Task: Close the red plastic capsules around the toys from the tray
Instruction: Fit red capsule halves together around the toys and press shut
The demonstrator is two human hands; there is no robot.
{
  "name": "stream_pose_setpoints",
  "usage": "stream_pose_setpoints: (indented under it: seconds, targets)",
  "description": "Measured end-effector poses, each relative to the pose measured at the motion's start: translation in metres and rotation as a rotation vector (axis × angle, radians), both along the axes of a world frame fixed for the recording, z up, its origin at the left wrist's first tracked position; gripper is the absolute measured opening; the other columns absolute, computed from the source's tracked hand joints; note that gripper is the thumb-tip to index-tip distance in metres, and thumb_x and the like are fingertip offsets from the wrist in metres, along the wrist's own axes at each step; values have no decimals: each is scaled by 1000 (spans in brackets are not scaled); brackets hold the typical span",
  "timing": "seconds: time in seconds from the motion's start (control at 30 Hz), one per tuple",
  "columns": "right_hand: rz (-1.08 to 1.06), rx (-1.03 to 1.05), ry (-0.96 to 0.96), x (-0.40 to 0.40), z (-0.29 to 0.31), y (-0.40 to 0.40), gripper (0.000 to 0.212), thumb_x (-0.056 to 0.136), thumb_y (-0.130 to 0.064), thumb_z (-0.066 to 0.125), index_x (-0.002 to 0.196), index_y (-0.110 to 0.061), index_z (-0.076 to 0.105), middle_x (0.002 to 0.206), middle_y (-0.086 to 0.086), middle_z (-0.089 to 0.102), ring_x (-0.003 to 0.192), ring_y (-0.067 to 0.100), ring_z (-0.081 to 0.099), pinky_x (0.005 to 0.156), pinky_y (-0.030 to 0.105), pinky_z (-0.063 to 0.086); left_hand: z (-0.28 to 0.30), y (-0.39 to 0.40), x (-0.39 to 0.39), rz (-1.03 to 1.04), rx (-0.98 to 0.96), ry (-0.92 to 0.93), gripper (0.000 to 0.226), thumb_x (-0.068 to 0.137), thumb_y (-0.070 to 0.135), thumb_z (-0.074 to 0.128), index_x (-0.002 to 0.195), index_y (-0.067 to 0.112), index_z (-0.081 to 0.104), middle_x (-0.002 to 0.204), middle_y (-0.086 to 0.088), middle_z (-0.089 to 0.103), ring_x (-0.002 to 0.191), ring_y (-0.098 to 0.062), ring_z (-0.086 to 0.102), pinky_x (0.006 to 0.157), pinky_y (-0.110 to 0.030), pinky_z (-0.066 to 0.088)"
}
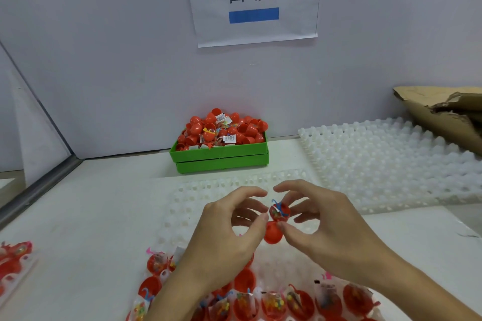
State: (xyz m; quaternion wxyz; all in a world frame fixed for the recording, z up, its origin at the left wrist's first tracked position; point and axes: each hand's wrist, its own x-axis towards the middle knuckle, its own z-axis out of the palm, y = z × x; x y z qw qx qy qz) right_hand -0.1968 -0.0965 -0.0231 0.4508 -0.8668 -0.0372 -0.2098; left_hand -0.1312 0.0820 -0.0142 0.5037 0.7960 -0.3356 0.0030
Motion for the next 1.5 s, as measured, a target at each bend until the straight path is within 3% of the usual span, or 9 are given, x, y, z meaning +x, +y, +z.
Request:
stream_pose_setpoints:
  seconds: [0.2, 0.33, 0.5, 0.63, 0.8, 1.0, 1.2, 1.33, 1.5]
  targets:
    - [-49, 103, -19, 2, 0, 1, 42, 77, -17, 79, 112, -34, 65, 89, -10, 68, 81, 7, 72, 75, 27, 58, -3, -1, 0, -85, 96, 41, 62, 71, 25, 83, 118, 50, 52, 106, 20, 64, 93, -6, 68, 81, -16, 54]
    - [-23, 193, -17, 2, 1, 1, 40, 77, -16, 82, 108, -35, 66, 88, -11, 68, 81, 10, 72, 73, 26, 58, -4, -2, 2, -33, 30, 5, 52, 79, 10, 79, 115, 42, 58, 97, 21, 69, 89, -4, 70, 76, -14, 54]
    - [22, 336, 40, 3, 5, -3, 39, 79, -12, 80, 108, -34, 67, 94, -13, 71, 87, 10, 72, 75, 26, 58, 0, 1, 2, -84, -47, 58, 47, 80, 15, 73, 118, 39, 57, 97, 15, 73, 93, -12, 70, 77, -19, 56]
    - [60, 477, 87, 4, 5, -5, 40, 80, -3, 78, 107, -31, 69, 92, -2, 75, 80, 17, 73, 69, 20, 55, 0, 1, 1, -105, -58, 64, 44, 80, 22, 69, 119, 37, 56, 95, 14, 74, 91, -12, 69, 77, -18, 54]
    - [5, 368, -3, 4, 5, -4, 43, 71, -1, 84, 99, -30, 72, 91, -8, 74, 84, 14, 73, 77, 25, 58, -1, -1, 1, -77, -81, 78, 33, 82, 32, 62, 112, 47, 58, 86, 11, 70, 85, -11, 66, 78, -25, 57]
    - [22, 353, -99, 2, 5, -2, 42, 67, 4, 85, 96, -24, 73, 90, -3, 75, 86, 15, 72, 74, 25, 58, 1, 0, 0, -98, -76, 36, 28, 86, 33, 56, 110, 48, 59, 83, 11, 68, 84, -10, 65, 74, -20, 54]
    - [45, 358, -92, 2, 7, -1, 43, 68, 5, 84, 99, -22, 72, 92, -1, 75, 88, 18, 73, 77, 33, 59, 1, 1, 0, -117, -73, 20, 29, 87, 33, 57, 110, 49, 65, 85, 9, 67, 89, -15, 67, 75, -25, 56]
    - [103, 365, -84, 1, 6, -1, 49, 72, 7, 81, 106, -26, 69, 89, 1, 74, 86, 21, 73, 75, 28, 59, 1, 0, -1, -144, -75, 33, 32, 83, 44, 53, 112, 49, 67, 81, 8, 63, 80, -11, 62, 75, -31, 57]
    - [99, 375, -76, 2, 3, 0, 40, 72, 4, 82, 99, -23, 71, 90, 1, 75, 86, 21, 73, 78, 32, 60, 2, -1, -1, -141, -76, 43, 31, 83, 43, 54, 111, 49, 67, 82, 7, 64, 81, -11, 63, 75, -31, 57]
